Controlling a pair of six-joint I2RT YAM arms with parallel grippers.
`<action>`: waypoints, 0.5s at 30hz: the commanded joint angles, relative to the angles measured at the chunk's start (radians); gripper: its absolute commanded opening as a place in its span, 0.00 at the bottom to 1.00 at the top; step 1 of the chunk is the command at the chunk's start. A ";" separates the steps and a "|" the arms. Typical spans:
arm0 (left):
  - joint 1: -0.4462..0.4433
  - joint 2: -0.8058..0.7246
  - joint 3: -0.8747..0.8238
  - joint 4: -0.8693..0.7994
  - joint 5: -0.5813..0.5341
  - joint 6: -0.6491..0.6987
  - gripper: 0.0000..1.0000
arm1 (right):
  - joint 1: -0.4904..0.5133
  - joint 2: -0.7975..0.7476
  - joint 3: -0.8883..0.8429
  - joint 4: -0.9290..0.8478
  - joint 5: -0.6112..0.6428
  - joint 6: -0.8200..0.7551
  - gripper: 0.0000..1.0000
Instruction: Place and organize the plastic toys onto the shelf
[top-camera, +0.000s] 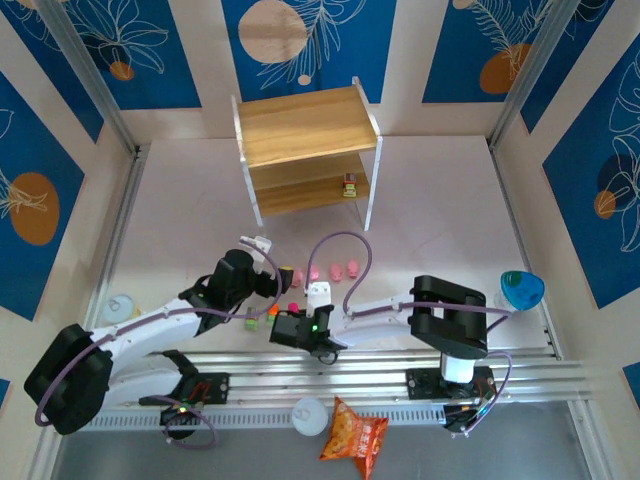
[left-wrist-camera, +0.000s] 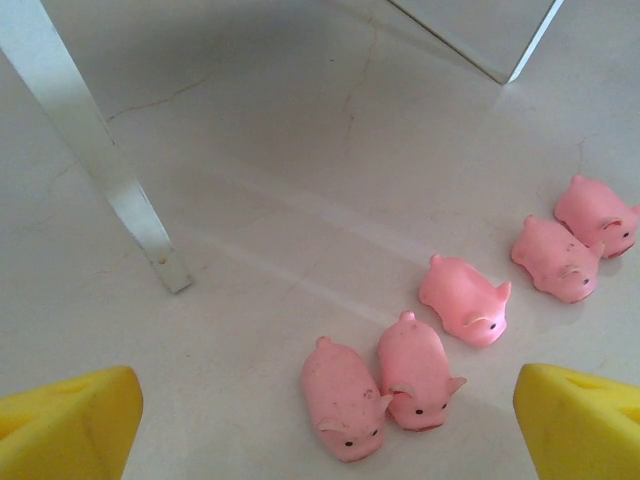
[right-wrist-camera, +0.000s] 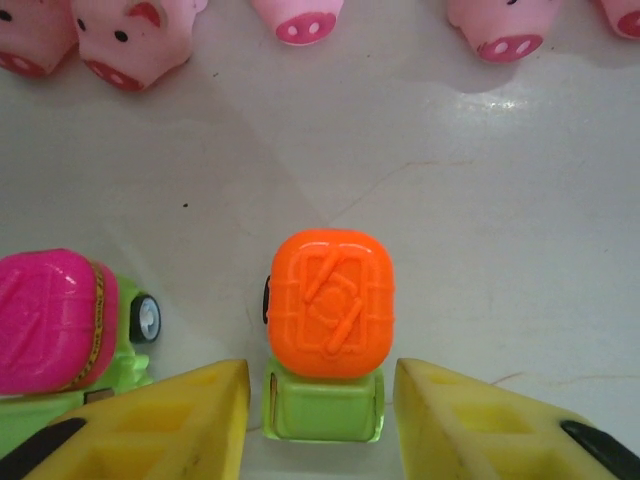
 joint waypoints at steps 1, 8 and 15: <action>0.014 0.005 -0.006 0.022 0.015 -0.009 0.95 | -0.009 0.024 -0.002 0.011 0.041 0.021 0.42; 0.015 0.006 -0.005 0.022 0.022 -0.009 0.95 | -0.018 0.039 -0.008 0.031 0.031 0.007 0.41; 0.017 0.006 -0.005 0.020 0.024 -0.011 0.95 | -0.021 0.040 -0.023 0.030 0.037 0.016 0.39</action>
